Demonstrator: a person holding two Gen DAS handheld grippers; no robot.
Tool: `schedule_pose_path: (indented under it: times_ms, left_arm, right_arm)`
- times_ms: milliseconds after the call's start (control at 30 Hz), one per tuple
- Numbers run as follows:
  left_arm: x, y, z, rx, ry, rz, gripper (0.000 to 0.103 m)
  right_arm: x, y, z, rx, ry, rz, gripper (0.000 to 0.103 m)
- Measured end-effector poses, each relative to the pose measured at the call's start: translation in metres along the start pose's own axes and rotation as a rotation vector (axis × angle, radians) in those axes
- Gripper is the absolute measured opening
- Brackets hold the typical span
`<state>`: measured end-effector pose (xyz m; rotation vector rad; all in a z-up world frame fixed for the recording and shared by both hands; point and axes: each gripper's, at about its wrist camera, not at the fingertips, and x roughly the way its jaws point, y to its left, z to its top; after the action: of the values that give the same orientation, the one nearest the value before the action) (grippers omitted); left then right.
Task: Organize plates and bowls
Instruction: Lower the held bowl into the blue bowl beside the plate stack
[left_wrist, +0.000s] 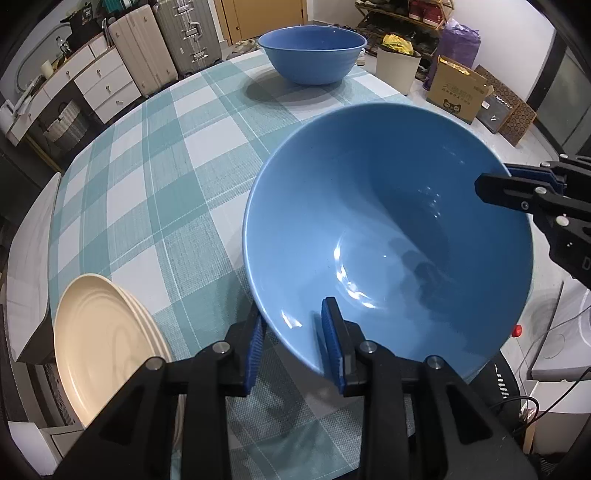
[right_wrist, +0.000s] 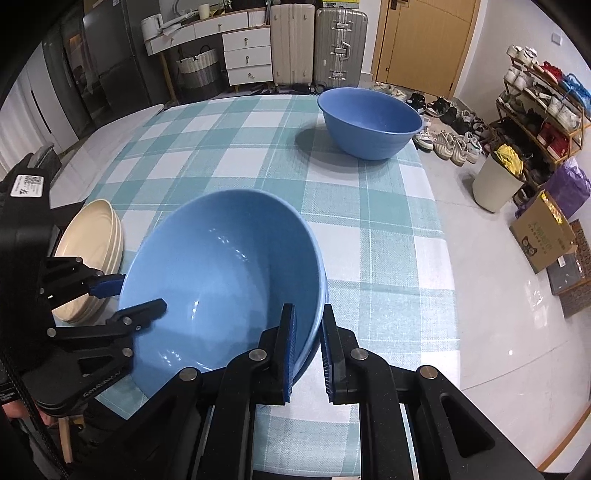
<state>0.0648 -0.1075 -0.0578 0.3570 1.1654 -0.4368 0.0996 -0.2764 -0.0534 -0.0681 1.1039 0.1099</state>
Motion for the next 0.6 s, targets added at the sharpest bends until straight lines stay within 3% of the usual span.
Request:
schedule_pose_path:
  times_ms: [400, 600]
  left_arm:
    - [0.001, 0.001, 0.000, -0.009, 0.003, -0.003, 0.030]
    - [-0.009, 0.002, 0.001, -0.024, -0.031, -0.020, 0.038]
  right_arm:
    - [-0.011, -0.002, 0.001, 0.006, -0.026, 0.015, 0.012]
    - [-0.013, -0.013, 0.001, 0.035, -0.033, 0.006, 0.012]
